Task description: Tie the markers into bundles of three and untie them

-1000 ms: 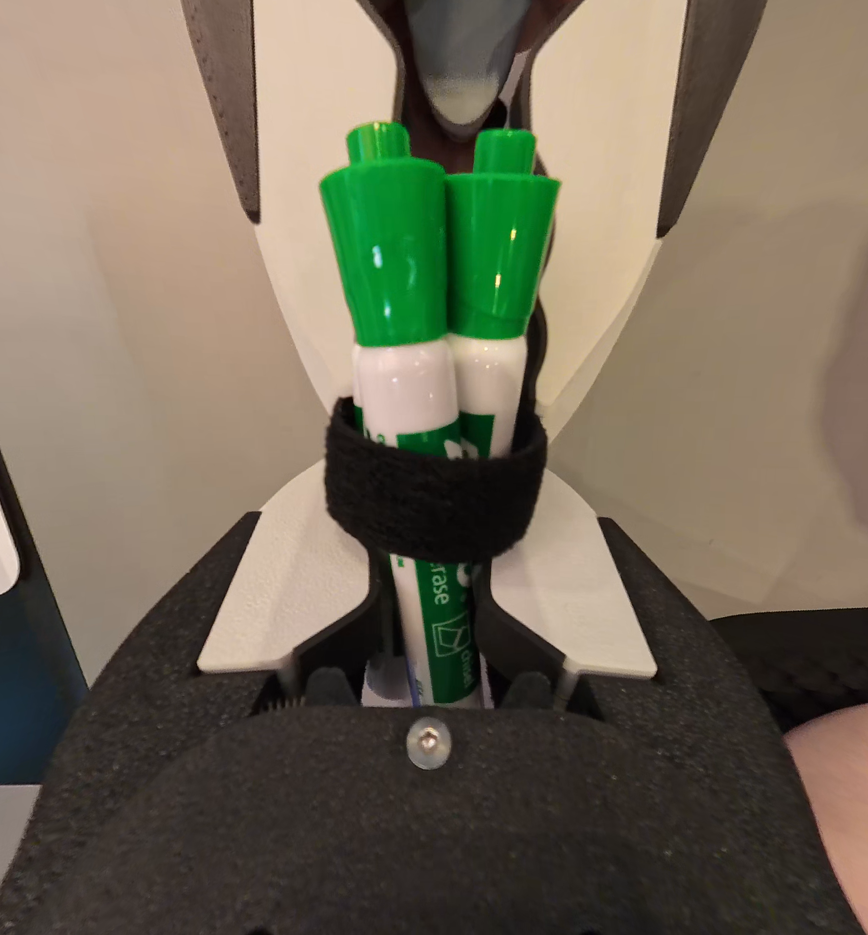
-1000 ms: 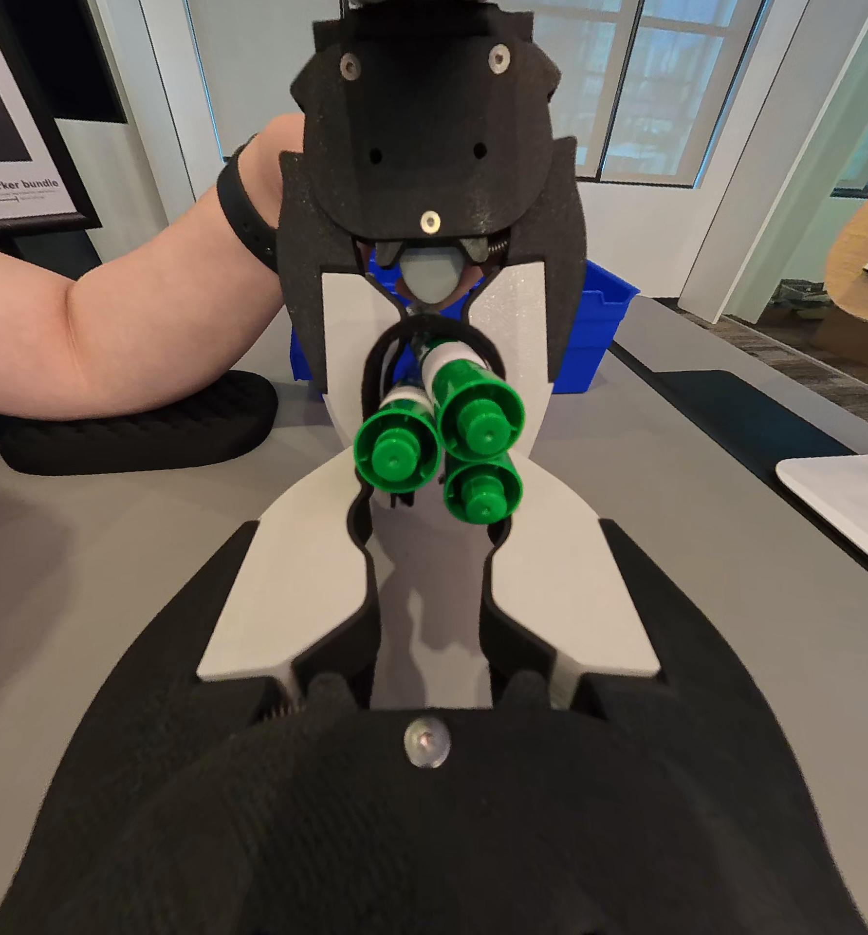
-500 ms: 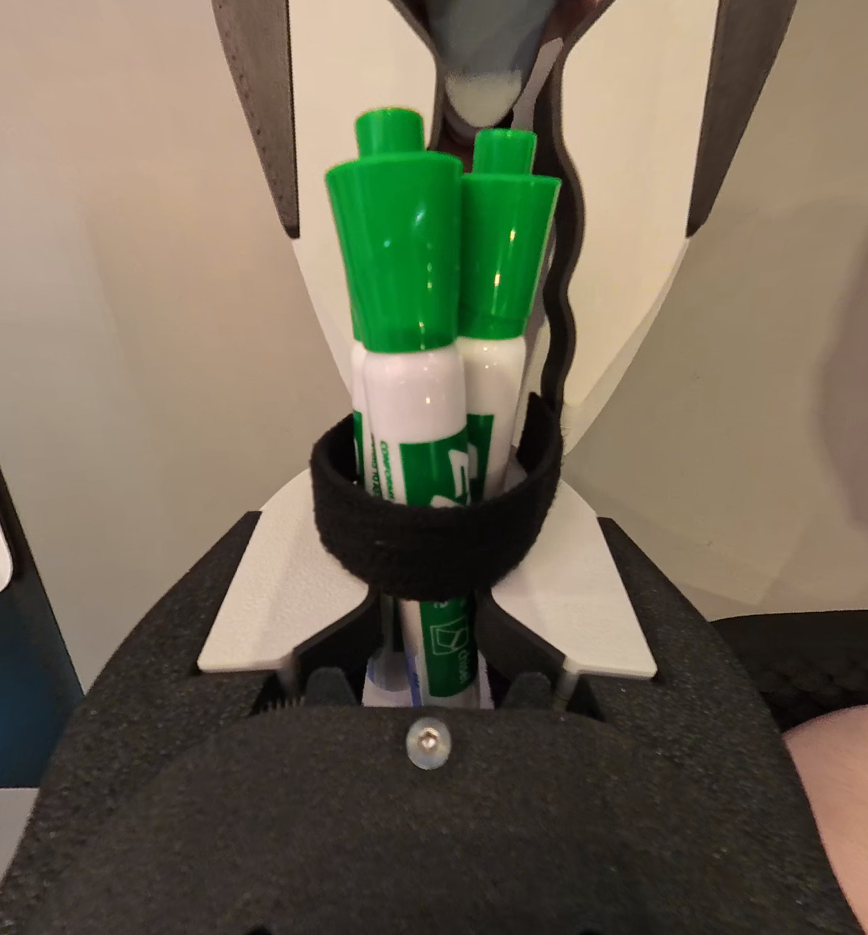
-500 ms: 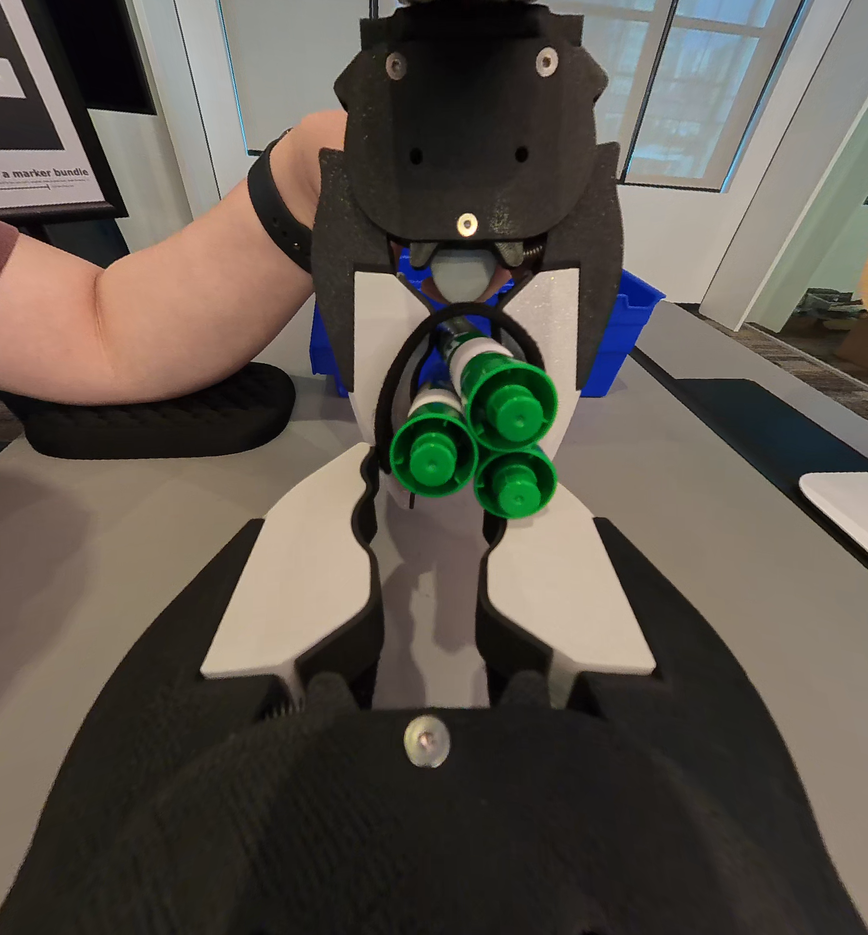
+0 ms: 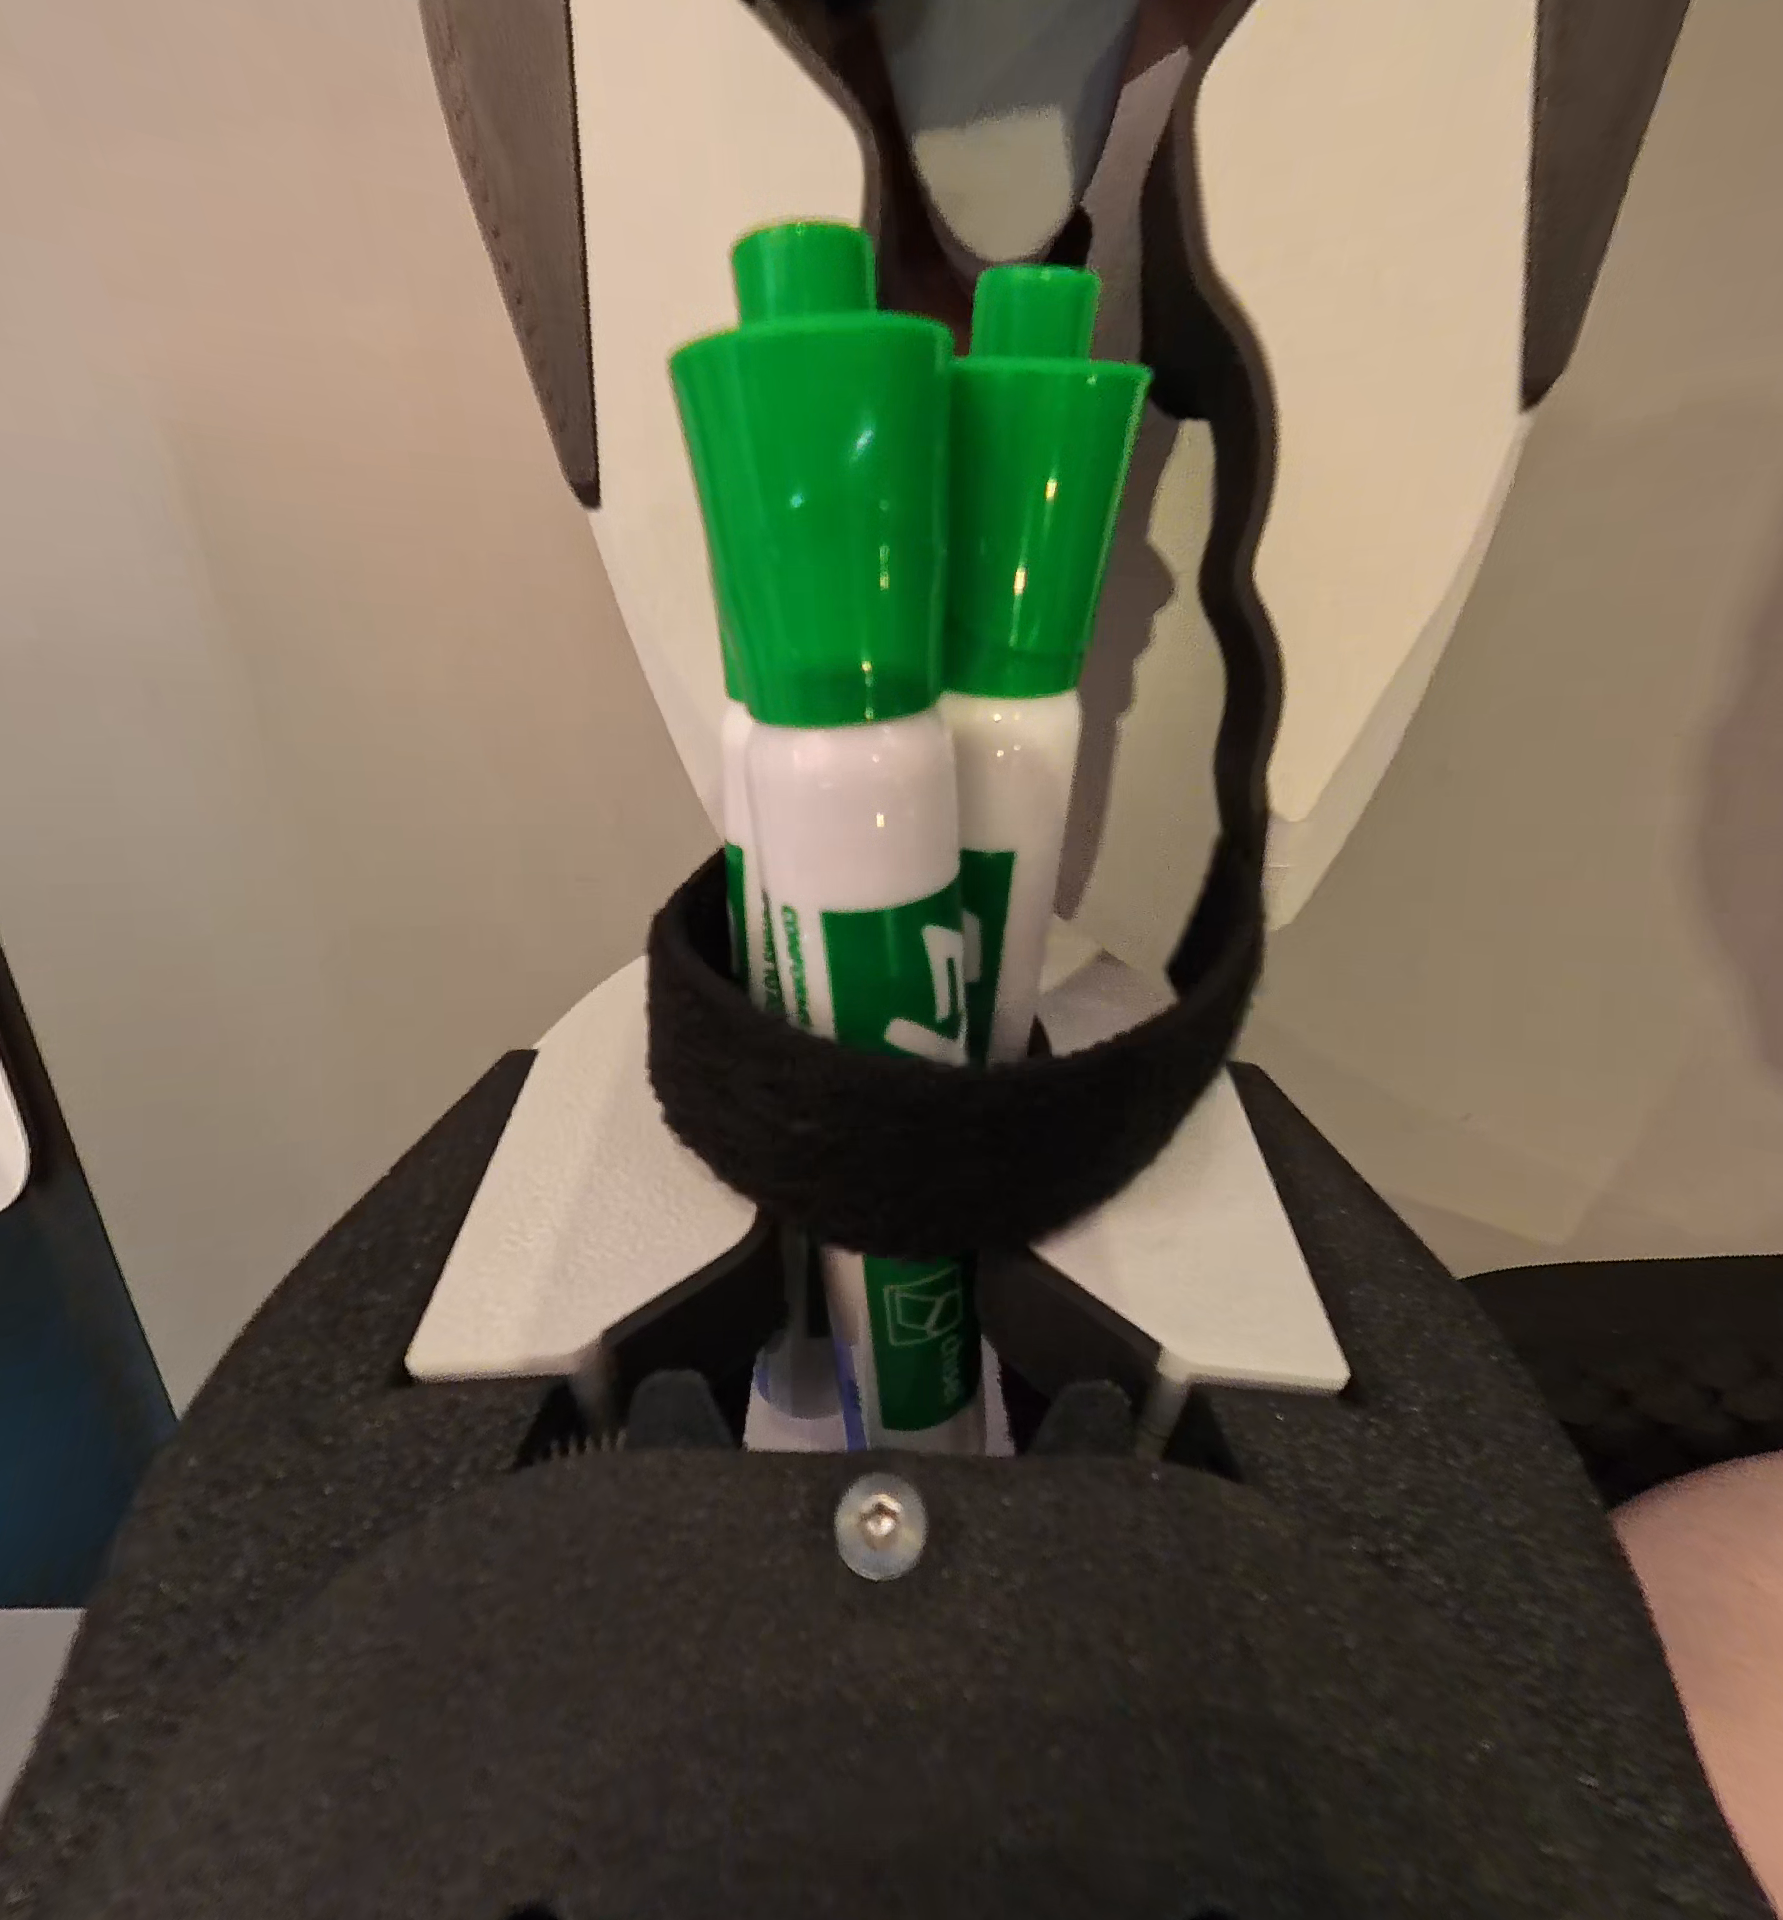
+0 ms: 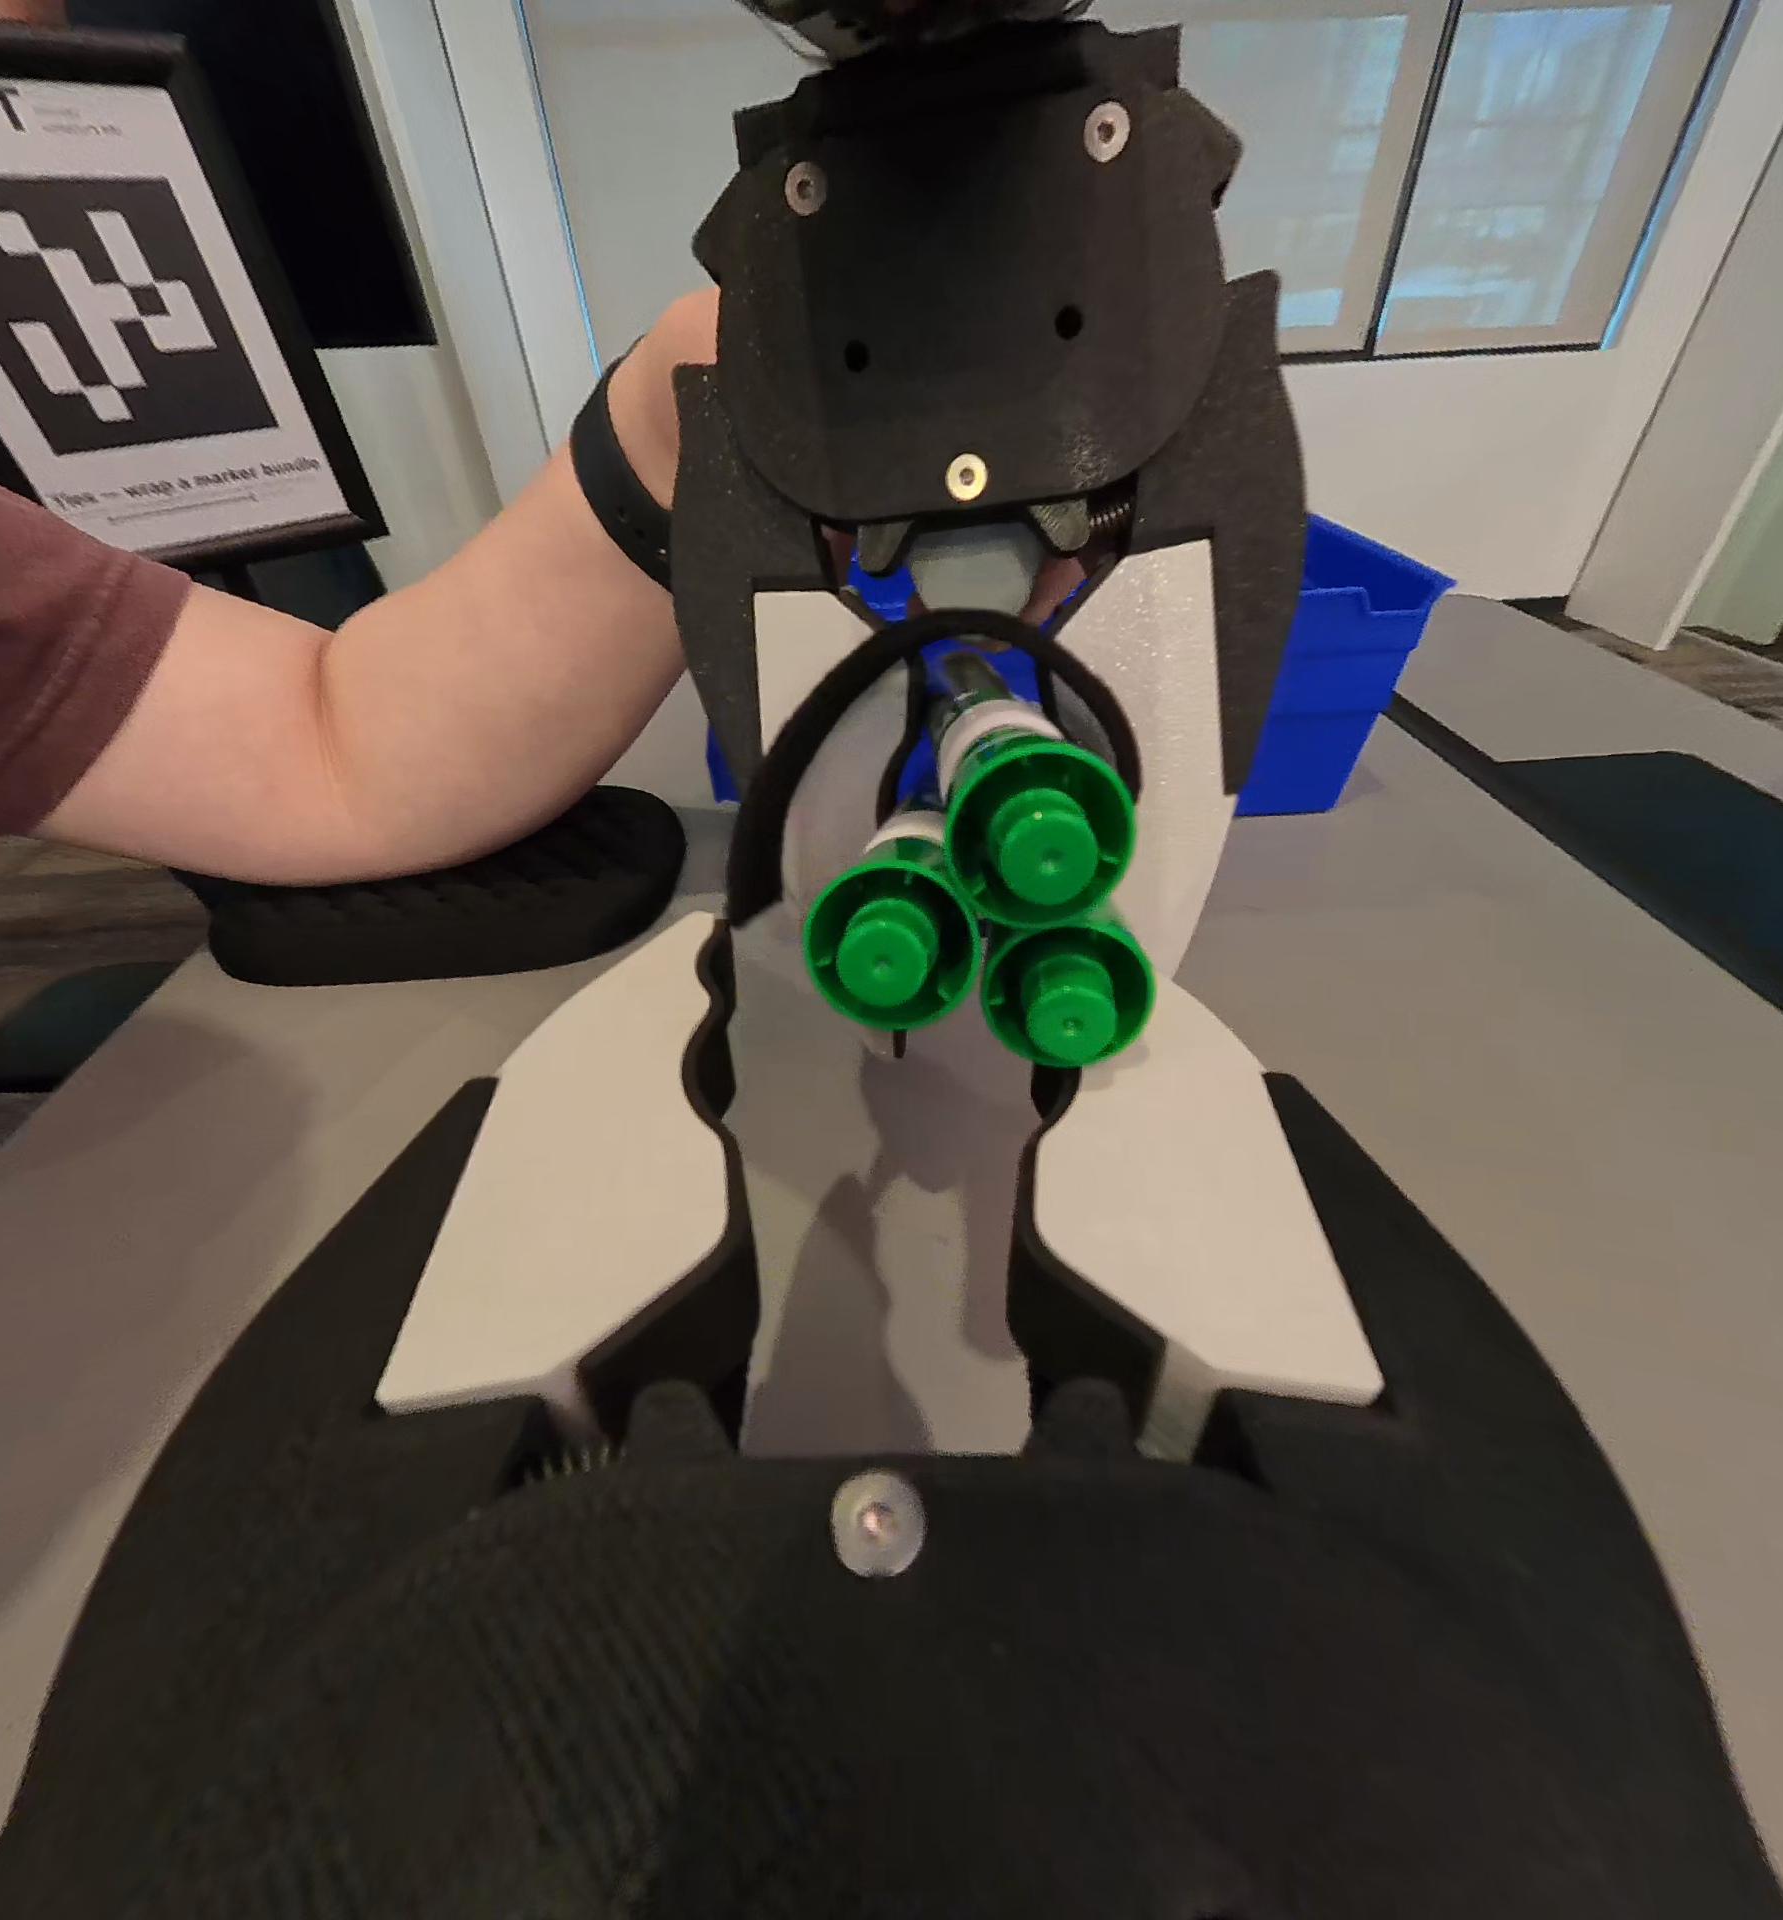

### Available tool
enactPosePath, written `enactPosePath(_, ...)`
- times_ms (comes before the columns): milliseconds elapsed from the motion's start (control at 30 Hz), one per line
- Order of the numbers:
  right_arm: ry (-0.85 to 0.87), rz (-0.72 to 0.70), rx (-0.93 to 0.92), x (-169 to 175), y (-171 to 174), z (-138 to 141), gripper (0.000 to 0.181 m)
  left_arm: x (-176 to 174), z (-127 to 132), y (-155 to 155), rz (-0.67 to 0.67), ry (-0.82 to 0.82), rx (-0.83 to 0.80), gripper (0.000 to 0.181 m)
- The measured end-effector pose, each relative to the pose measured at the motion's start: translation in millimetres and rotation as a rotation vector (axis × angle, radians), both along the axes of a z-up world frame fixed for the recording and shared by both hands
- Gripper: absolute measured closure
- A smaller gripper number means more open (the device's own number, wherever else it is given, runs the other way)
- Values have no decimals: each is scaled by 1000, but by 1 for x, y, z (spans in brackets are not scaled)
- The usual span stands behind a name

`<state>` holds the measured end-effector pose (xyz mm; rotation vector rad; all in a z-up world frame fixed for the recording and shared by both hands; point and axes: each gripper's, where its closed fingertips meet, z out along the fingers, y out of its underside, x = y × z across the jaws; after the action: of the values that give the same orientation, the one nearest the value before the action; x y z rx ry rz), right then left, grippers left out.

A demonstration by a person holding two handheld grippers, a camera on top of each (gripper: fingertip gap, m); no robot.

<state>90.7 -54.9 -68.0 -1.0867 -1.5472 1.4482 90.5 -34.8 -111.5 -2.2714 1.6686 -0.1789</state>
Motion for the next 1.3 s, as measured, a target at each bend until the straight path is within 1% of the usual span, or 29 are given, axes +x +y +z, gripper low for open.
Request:
enactPosePath(333,-11,57,-91,2,-5,3,111,-2,-1,2,8,6,2,140)
enactPosePath(467,-28,93,-151,2,-9,3,97,-5,-3,4,14,27,12,140)
enactPosePath(800,-31,42,-128,2,1,0,98,-2,2,4,6,0,22,140)
enactPosePath(900,-28,19,-104,2,4,1,94,0,5,3,2,-20,27,140)
enactPosePath(1000,20,-6,-107,4,8,9,86,0,7,4,3,-26,34,140)
enactPosePath(1100,90,13,-144,6,5,23,84,1,7,5,4,-25,40,140)
enactPosePath(1167,117,19,-154,5,1,27,82,4,6,5,2,-29,36,140)
enactPosePath(1300,156,-22,-85,2,-2,28,82,7,4,5,-9,-22,40,140)
